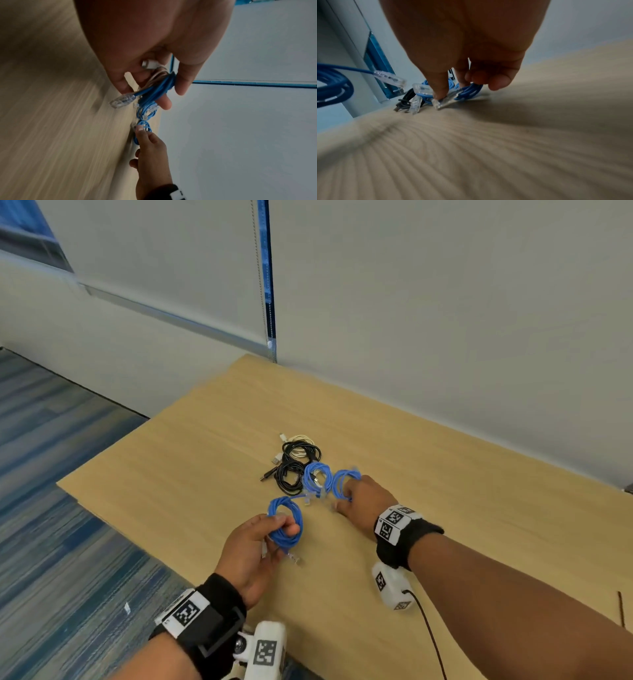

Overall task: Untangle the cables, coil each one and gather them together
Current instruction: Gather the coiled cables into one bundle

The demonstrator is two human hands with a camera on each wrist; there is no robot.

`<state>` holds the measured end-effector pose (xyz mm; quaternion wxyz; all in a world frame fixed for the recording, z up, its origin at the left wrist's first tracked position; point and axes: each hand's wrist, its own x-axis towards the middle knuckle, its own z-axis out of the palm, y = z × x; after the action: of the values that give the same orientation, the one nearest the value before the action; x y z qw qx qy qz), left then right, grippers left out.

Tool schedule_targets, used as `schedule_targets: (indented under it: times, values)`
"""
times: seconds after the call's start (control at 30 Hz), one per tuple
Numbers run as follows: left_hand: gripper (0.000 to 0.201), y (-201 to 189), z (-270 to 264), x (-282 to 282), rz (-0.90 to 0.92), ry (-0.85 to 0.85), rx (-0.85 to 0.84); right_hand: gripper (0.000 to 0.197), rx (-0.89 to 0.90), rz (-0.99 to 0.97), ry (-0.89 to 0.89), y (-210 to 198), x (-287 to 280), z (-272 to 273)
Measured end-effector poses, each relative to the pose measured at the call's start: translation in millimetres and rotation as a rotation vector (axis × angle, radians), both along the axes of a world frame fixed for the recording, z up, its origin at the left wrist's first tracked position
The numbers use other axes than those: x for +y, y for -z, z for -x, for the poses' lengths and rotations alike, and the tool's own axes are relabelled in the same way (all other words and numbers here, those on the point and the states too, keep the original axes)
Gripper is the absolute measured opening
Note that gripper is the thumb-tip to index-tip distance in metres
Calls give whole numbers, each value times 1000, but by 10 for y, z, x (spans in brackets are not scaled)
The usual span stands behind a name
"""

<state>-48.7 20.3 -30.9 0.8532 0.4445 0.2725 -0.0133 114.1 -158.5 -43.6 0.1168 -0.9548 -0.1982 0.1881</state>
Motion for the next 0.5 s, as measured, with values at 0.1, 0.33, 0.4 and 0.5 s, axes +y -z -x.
schedule_targets:
  times: [0.1, 0.33, 0.4, 0.5]
  values:
    - [13, 34, -143, 159, 4, 97, -8, 38, 41, -103, 111, -14, -66, -25]
    - [24, -29, -546, 639, 53, 253, -46, 41, 45, 50, 260, 12, -124, 153]
    - [21, -49, -631, 676, 62, 312, -44, 34, 48, 49, 311, -22, -108, 199]
    - [14, -71, -716, 666, 26, 388, -35, 37, -8, -110, 434, -98, -104, 338]
